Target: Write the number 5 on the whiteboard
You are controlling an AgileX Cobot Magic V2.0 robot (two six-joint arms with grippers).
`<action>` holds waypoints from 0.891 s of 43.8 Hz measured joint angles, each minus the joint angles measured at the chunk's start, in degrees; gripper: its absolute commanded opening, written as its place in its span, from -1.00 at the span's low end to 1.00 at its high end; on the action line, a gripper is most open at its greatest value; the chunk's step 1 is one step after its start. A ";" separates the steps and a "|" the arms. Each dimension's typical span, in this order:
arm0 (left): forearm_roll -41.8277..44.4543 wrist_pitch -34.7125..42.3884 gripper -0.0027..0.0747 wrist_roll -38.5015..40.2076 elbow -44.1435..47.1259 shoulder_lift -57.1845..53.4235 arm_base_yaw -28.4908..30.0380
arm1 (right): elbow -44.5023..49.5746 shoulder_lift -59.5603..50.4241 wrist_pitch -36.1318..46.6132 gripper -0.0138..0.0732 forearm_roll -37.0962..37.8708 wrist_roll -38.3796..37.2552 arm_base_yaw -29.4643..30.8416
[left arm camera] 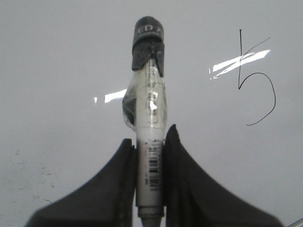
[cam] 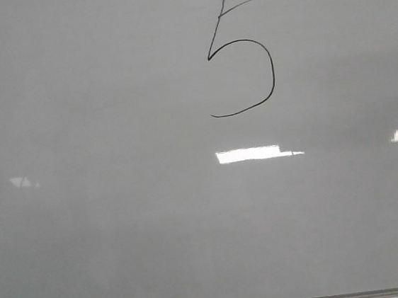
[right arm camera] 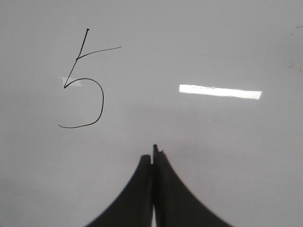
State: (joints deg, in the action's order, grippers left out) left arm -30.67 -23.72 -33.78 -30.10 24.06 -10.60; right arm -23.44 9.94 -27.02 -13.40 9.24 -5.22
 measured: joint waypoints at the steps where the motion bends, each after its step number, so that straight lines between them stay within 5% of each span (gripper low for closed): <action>1: -0.01 0.17 -0.91 0.00 0.00 0.00 0.00 | 0.00 0.00 0.00 -0.83 0.00 0.00 0.00; 34: -0.72 1.81 -0.91 0.12 0.00 0.00 0.00 | 0.00 0.00 0.26 -0.83 0.00 0.00 0.00; 39: 3.67 3.30 -0.91 8.09 0.00 0.00 0.00 | 0.00 0.00 0.30 -0.83 0.00 0.00 0.00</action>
State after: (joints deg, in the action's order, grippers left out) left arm -27.00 -20.42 -25.69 -30.10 24.06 -10.60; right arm -23.44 9.94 -26.72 -13.40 9.24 -5.22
